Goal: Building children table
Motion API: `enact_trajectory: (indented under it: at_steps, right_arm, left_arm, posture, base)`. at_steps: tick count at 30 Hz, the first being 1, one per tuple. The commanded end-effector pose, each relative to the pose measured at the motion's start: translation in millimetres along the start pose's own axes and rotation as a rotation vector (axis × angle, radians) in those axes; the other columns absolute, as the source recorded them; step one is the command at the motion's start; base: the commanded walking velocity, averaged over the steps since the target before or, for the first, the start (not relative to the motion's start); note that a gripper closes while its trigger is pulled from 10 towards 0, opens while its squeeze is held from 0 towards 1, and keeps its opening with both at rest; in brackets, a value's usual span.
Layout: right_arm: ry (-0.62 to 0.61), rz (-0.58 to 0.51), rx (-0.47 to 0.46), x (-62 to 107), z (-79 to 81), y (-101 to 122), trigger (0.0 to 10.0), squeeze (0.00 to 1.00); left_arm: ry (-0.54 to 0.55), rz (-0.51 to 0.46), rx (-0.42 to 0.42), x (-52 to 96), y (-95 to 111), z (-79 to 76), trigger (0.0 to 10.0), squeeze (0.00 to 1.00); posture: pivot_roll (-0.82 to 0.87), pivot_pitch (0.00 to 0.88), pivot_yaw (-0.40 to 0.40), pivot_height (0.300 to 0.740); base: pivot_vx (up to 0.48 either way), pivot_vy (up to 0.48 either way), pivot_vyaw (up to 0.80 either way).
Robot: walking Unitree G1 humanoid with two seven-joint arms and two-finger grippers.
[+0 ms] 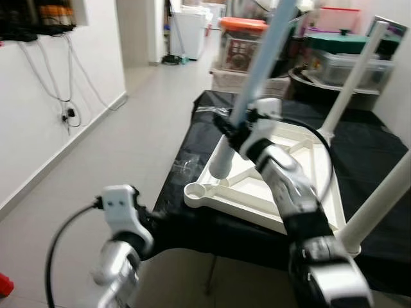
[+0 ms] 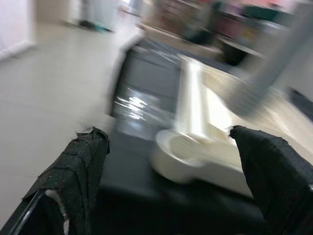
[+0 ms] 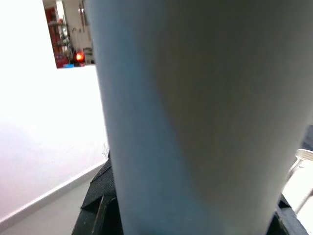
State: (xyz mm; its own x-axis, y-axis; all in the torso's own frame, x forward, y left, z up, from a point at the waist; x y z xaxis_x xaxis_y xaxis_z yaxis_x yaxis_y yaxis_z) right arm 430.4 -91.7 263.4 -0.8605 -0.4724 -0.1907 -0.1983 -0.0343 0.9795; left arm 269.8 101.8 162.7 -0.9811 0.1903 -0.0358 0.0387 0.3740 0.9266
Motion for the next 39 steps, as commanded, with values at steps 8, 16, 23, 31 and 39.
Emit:
enact_trajectory:
  at_steps: [8, 16, 23, 31, 39]
  right_arm:
    - [0.106, 0.020, -0.058, -11.1, 7.0, 1.3, 10.0, 0.00]
    - [0.338, 0.013, -0.125, -13.3, 25.9, 8.1, 10.0, 0.00]
    - [0.399, -0.026, -0.158, -17.7, 29.6, 18.8, 10.0, 0.00]
    - [0.474, -0.060, -0.181, -17.7, 40.6, 20.6, 10.0, 0.00]
    - [0.615, -0.045, -0.186, -11.5, 53.7, 14.9, 10.0, 0.00]
  left_arm:
    - [-0.043, 0.028, -0.033, 16.9, 4.1, -19.9, 10.0, 0.00]
    - [-0.064, 0.034, -0.017, 25.5, 10.6, -32.2, 10.0, 0.00]
    - [-0.055, 0.036, -0.004, 32.8, 14.4, -37.5, 10.0, 0.00]
    - [-0.035, 0.053, 0.000, 40.2, 14.6, -37.9, 10.0, 0.00]
    - [-0.017, 0.070, -0.004, 43.4, 14.2, -36.6, 10.0, 0.00]
  posture:
    - [0.07, 0.127, -0.119, 0.740]
    - [0.07, 0.224, -0.115, 0.740]
    - [0.08, 0.252, -0.129, 0.740]
    - [0.08, 0.266, -0.135, 0.740]
    - [0.09, 0.270, -0.133, 0.740]
  base:
    - [0.000, 0.000, 0.00]
    - [0.000, 0.000, 0.00]
    - [0.000, 0.000, 0.00]
    - [0.000, 0.000, 0.00]
    - [0.000, 0.000, 0.00]
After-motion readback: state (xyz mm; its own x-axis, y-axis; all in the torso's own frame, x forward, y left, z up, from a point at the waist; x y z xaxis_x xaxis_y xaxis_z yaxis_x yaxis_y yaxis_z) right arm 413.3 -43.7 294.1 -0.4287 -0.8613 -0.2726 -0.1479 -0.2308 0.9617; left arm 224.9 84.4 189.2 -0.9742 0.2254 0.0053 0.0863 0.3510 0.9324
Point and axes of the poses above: a point about 5 cm out from each wrist's last joint towards the gripper, its own x axis pointing back from the gripper into the wrist, its own y axis along the axis of the wrist's last joint, z = x × y, the point moved 4 cm from there along -x, pointing out of the wrist towards the gripper, and after that the axes turned 6 degrees about x, right-handed, at the moved point
